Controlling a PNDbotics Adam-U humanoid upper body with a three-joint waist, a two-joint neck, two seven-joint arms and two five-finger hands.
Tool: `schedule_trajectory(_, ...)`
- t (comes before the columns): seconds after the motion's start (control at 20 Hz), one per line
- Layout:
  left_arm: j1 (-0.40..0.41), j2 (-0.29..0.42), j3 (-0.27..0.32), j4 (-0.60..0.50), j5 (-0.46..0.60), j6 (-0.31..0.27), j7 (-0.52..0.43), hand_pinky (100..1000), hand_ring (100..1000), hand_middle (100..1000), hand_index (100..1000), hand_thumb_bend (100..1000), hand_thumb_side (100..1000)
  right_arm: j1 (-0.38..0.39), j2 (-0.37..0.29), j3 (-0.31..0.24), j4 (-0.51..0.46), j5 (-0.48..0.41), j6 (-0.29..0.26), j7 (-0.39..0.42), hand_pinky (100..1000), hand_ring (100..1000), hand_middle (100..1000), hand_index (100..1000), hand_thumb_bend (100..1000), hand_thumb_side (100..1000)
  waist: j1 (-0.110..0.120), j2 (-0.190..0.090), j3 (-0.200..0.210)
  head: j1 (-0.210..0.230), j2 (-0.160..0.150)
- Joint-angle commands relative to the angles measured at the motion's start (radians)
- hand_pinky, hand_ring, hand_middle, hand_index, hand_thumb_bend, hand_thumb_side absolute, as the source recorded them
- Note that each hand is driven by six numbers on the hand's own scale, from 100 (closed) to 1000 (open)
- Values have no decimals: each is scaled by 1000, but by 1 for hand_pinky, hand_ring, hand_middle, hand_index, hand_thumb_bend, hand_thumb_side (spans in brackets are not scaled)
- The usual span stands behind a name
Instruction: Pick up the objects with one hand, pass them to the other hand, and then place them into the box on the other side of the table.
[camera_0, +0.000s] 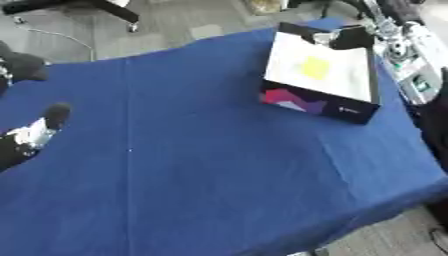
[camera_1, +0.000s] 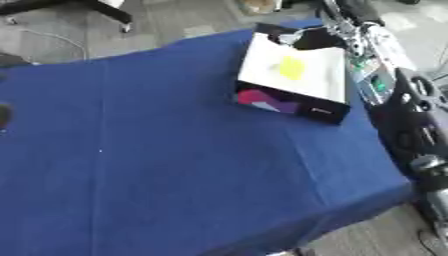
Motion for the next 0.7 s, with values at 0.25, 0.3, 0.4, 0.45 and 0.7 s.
schedule_trajectory(0.25,-12,208,37,16,-147,30,6,807,675,720,780,677,616,96,207,130,-261,-7,-117,76,778,862,796,993,461,350,1,-9,-7,216,-3)
schedule_trajectory(0.3,-12,236,42,20,-171,36,9,806,677,721,786,679,607,104,239,147,-269,-3,-132,91,769,858,787,991,445,347,3,-9,-9,235,-3)
schedule_trajectory(0.4,-8,298,48,36,-228,49,5,804,683,723,799,678,589,114,303,181,-275,-12,-157,109,757,851,774,987,418,340,7,-13,-16,273,-3)
schedule_trajectory(0.45,-5,326,50,44,-257,54,-3,801,683,716,801,674,578,114,322,199,-276,-20,-172,115,757,848,771,982,414,335,9,-15,-20,287,-3)
schedule_trajectory(0.7,13,465,38,129,-392,63,-84,791,690,705,820,649,477,93,330,287,-277,-50,-252,166,772,845,775,966,381,344,21,-24,-28,302,-3)
